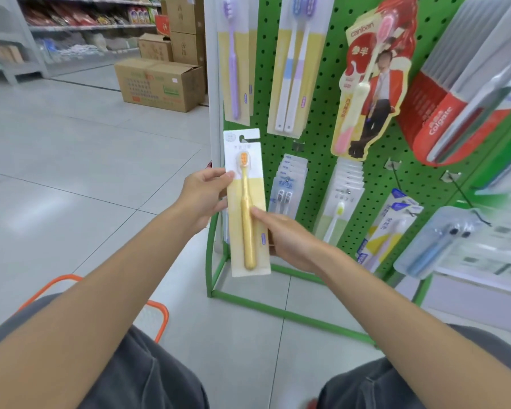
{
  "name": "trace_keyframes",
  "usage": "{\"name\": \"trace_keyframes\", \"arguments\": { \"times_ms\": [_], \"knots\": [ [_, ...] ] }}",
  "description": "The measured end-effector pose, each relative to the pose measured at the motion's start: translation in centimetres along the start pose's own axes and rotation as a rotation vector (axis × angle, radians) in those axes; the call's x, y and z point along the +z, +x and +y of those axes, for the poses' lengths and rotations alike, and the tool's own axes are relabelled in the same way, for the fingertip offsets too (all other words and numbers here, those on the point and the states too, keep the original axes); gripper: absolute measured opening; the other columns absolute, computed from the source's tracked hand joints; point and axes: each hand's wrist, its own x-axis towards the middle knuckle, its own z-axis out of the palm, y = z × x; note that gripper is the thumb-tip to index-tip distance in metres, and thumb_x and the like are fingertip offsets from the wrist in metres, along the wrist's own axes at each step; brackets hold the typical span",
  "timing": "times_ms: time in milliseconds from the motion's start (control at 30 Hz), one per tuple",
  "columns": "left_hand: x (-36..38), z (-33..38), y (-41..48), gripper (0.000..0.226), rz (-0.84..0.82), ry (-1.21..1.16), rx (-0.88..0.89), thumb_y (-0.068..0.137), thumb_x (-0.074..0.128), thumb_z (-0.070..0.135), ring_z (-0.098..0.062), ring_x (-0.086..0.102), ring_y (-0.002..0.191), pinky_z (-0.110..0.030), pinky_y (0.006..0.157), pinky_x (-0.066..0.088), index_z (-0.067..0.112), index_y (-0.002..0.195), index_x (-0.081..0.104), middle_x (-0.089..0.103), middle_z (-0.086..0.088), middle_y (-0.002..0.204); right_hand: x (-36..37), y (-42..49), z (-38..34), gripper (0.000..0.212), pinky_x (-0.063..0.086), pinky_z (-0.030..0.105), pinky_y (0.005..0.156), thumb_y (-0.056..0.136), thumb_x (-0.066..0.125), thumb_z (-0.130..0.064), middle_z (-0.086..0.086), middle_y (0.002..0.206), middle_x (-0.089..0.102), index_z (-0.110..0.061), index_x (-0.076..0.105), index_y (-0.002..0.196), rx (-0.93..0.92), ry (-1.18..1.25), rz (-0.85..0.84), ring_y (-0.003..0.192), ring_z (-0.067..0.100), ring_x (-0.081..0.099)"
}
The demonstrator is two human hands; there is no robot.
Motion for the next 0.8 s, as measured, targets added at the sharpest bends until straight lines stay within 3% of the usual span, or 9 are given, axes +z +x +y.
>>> {"name": "trace_keyframes", "arguments": {
  "times_ms": [67,133,233,367,433,500,600,700,800],
  "knots": [
    [-0.4,0.1,0.3,0.022,0.062,-0.021,0.005,0.096,0.062,0.014,-0.014,0.067,0.080,-0.028,0.074,0.060,0.004,0.116,0.062,0.069,-0.005,0.101,0.5,-0.1,1.2,0.045,0.052,0.037,0.097,0.097,0.054,-0.041,0.011,0.116,0.070,-0.005,0.063,0.122,0.032,-0.044,-0.056,0.108,0.029,0.067],
    [-0.8,0.1,0.6,0.025,0.099,-0.044,-0.004,0.096,0.062,0.013,-0.014,0.068,0.079,-0.029,0.074,0.060,0.003,0.118,0.062,0.071,-0.004,0.099,0.5,-0.3,2.0,0.040,0.055,0.030,0.088,0.095,0.061,-0.033,0.008,0.109,0.071,-0.001,0.064,0.119,0.028,-0.081,-0.112,0.097,0.023,0.068],
    [-1.2,0.1,0.7,0.023,0.113,-0.062,-0.027,0.096,0.061,0.011,-0.013,0.068,0.077,-0.030,0.074,0.061,0.003,0.118,0.062,0.072,-0.003,0.093,0.2,-0.5,2.8,0.020,0.055,0.022,0.078,0.090,0.068,-0.019,0.002,0.099,0.072,-0.010,0.067,0.108,0.005,-0.119,-0.162,0.084,0.013,0.068],
    [-0.9,0.1,0.3,0.017,0.060,0.042,-0.024,0.100,0.054,0.012,-0.010,0.068,0.078,-0.025,0.074,0.057,0.007,0.112,0.065,0.071,0.000,0.091,-0.2,-0.9,2.8,0.022,0.057,0.025,0.079,0.084,0.075,-0.011,0.005,0.101,0.073,-0.009,0.069,0.105,-0.014,-0.181,-0.164,0.086,0.015,0.070],
    [-0.5,0.4,0.0,0.019,0.009,0.142,-0.004,0.100,0.052,0.022,-0.008,0.065,0.079,-0.025,0.082,0.050,0.014,0.099,0.069,0.070,0.004,0.085,0.1,-1.0,2.8,0.026,0.058,0.027,0.075,0.083,0.076,-0.010,0.007,0.100,0.073,-0.006,0.067,0.107,-0.044,-0.230,-0.116,0.081,0.016,0.070],
    [-0.2,0.6,-0.2,0.037,-0.052,0.211,0.013,0.098,0.050,0.043,-0.010,0.063,0.089,-0.029,0.090,0.049,0.013,0.107,0.070,0.070,0.002,0.094,0.5,-1.1,3.0,0.033,0.060,0.035,0.077,0.080,0.078,-0.011,0.005,0.095,0.073,-0.010,0.062,0.110,-0.108,-0.331,-0.013,0.077,0.016,0.070],
    [0.1,0.5,-0.6,0.052,-0.123,0.300,0.065,0.092,0.052,0.060,-0.009,0.061,0.102,-0.030,0.093,0.049,0.017,0.118,0.066,0.068,0.006,0.107,0.8,-1.5,2.8,0.062,0.059,0.039,0.068,0.079,0.070,-0.020,-0.001,0.082,0.065,-0.031,0.042,0.133,-0.234,-0.610,0.100,0.071,0.019,0.066],
    [0.4,0.3,-0.9,0.041,-0.161,0.300,0.116,0.090,0.063,0.048,-0.005,0.062,0.103,-0.028,0.089,0.053,0.017,0.117,0.064,0.066,0.006,0.107,1.1,-1.9,2.6,0.096,0.045,0.036,0.052,0.087,0.058,-0.020,0.003,0.066,0.052,-0.042,-0.009,0.152,-0.358,-0.997,0.093,0.057,0.020,0.052],
    [0.3,0.5,-1.0,0.036,-0.172,0.240,0.125,0.094,0.063,0.030,-0.013,0.063,0.107,-0.028,0.081,0.057,0.016,0.127,0.057,0.064,0.002,0.109,1.2,-1.8,2.7,0.098,0.051,0.042,0.071,0.092,0.057,-0.025,0.006,0.085,0.055,-0.040,-0.021,0.150,-0.425,-1.040,0.089,0.076,0.023,0.055]
  ]
}}
